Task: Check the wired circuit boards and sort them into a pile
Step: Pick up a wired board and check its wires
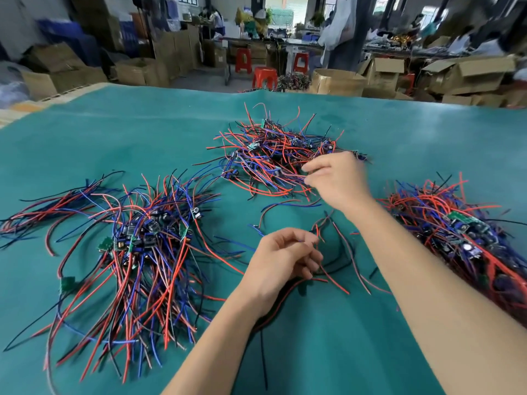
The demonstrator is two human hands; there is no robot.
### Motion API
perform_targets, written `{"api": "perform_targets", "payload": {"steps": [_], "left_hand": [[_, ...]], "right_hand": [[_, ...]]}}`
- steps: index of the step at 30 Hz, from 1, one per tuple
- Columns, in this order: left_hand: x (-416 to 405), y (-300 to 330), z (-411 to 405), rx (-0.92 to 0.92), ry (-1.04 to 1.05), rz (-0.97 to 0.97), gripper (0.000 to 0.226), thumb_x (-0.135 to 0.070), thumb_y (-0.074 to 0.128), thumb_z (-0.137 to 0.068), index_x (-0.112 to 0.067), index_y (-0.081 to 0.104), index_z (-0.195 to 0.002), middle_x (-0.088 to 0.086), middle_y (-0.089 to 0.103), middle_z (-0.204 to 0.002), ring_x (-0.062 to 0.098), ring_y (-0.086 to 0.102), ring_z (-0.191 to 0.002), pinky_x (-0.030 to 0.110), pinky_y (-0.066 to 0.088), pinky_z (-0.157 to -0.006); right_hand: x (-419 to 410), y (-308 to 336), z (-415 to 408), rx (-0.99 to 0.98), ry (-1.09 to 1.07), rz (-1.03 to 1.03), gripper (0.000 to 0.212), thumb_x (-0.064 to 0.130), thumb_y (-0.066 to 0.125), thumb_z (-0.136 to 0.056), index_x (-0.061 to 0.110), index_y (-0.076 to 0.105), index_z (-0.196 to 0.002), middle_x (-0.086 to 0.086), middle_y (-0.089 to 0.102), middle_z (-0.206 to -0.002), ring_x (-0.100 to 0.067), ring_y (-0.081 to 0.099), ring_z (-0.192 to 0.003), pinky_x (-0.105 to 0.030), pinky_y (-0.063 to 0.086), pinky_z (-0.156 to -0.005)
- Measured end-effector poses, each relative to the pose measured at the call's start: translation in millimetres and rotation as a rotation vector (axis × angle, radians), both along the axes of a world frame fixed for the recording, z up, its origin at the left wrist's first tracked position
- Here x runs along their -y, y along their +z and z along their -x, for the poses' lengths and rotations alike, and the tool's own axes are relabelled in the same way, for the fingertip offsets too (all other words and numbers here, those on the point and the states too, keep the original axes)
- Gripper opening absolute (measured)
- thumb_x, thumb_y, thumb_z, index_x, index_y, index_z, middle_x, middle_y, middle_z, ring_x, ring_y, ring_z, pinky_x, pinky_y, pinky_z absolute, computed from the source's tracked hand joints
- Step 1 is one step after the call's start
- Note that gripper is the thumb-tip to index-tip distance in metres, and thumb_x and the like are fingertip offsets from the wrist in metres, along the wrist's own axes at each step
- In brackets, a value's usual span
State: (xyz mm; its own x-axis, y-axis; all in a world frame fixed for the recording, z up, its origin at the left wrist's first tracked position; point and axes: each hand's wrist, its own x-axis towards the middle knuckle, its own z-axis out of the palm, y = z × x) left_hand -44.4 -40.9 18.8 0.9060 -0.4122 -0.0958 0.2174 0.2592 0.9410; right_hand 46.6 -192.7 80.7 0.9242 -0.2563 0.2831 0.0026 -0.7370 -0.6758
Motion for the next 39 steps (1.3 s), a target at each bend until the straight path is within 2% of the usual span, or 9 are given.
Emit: {"api": "perform_targets", "payload": {"steps": [3,8,14,16,19,22,27,33,39], "left_hand": [[2,-1,-5,-0.086,0.081,0.109,0.017,-0.003,0.048,-0.101,0.000,0.056,-0.115,0.018,0.070,-0.088,0.020,0.065,-0.063,0.024,0.053,-0.054],[3,-2,-7,-0.153,0.123,0.226,0.023,-0.024,0.043,-0.106,-0.004,0.052,-0.112,0.020,0.073,-0.108,0.027,0.071,-0.075,0.032,0.058,-0.060],[-2,-3,-4,-0.115,0.066,0.156,0.025,-0.013,0.046,-0.104,0.008,0.058,-0.112,0.012,0.074,-0.091,0.019,0.067,-0.067,0.029,0.053,-0.051],[-3,-3,-4,-0.093,0.046,0.157,0.023,-0.011,0.048,-0.103,0.007,0.059,-0.112,0.013,0.072,-0.090,0.020,0.065,-0.068,0.031,0.054,-0.054],[-2,-6,-5,-0.060,0.047,0.132,0.021,-0.003,0.053,-0.099,0.009,0.060,-0.116,0.015,0.067,-0.092,0.018,0.064,-0.076,0.026,0.058,-0.074],[-3,-7,-3,-0.058,-0.012,0.120,0.025,0.005,0.051,-0.097,0.009,0.061,-0.119,0.014,0.067,-0.090,0.014,0.062,-0.069,0.021,0.054,-0.068],[-4,-5,0,0.005,-0.153,0.056,0.028,-0.003,0.058,-0.088,-0.008,0.075,-0.110,0.011,0.067,-0.088,0.012,0.053,-0.069,0.019,0.045,-0.067],[-4,-6,1,0.059,-0.126,0.043,0.015,-0.019,0.070,-0.089,-0.008,0.074,-0.098,0.010,0.067,-0.084,0.015,0.054,-0.065,0.023,0.044,-0.066],[-4,-5,0,0.021,-0.068,0.063,0.017,-0.012,0.057,-0.097,-0.004,0.070,-0.105,0.016,0.069,-0.089,0.016,0.064,-0.069,0.021,0.051,-0.062]], "right_hand": [[15,1,47,0.056,0.008,-0.323,0.017,0.010,0.083,-0.072,0.026,0.078,-0.076,0.006,0.077,-0.071,0.003,0.065,-0.060,-0.019,0.046,-0.061],[12,-19,122,-0.072,0.242,-0.579,0.016,0.015,0.084,-0.063,0.017,0.079,-0.078,-0.006,0.076,-0.071,0.002,0.055,-0.048,-0.007,0.035,-0.045],[-7,-37,127,-0.325,0.448,-0.527,0.007,0.013,0.078,-0.067,0.011,0.071,-0.070,-0.015,0.074,-0.068,-0.016,0.056,-0.050,-0.021,0.043,-0.053],[-12,-47,125,-0.257,0.358,-0.482,0.015,0.014,0.077,-0.080,0.010,0.068,-0.069,-0.008,0.073,-0.063,-0.022,0.059,-0.052,-0.024,0.043,-0.055],[-8,-53,118,-0.058,0.167,-0.492,0.020,0.031,0.073,-0.087,0.020,0.069,-0.070,0.003,0.066,-0.054,-0.011,0.056,-0.049,-0.021,0.043,-0.053],[-2,-54,115,0.008,0.075,-0.542,0.020,0.048,0.071,-0.079,0.029,0.073,-0.082,-0.003,0.063,-0.061,-0.023,0.056,-0.058,-0.034,0.046,-0.058],[-3,-54,116,-0.110,0.181,-0.870,0.012,0.027,0.081,-0.083,0.016,0.081,-0.090,-0.004,0.059,-0.071,-0.015,0.045,-0.060,-0.024,0.027,-0.045],[0,-52,115,-0.153,0.250,-1.053,0.009,0.015,0.079,-0.081,0.007,0.080,-0.083,-0.003,0.061,-0.066,-0.012,0.050,-0.054,-0.021,0.032,-0.048],[3,-53,111,-0.093,0.222,-1.079,0.025,0.027,0.082,-0.065,0.006,0.080,-0.079,-0.013,0.065,-0.077,-0.014,0.057,-0.062,-0.022,0.044,-0.055]]}}
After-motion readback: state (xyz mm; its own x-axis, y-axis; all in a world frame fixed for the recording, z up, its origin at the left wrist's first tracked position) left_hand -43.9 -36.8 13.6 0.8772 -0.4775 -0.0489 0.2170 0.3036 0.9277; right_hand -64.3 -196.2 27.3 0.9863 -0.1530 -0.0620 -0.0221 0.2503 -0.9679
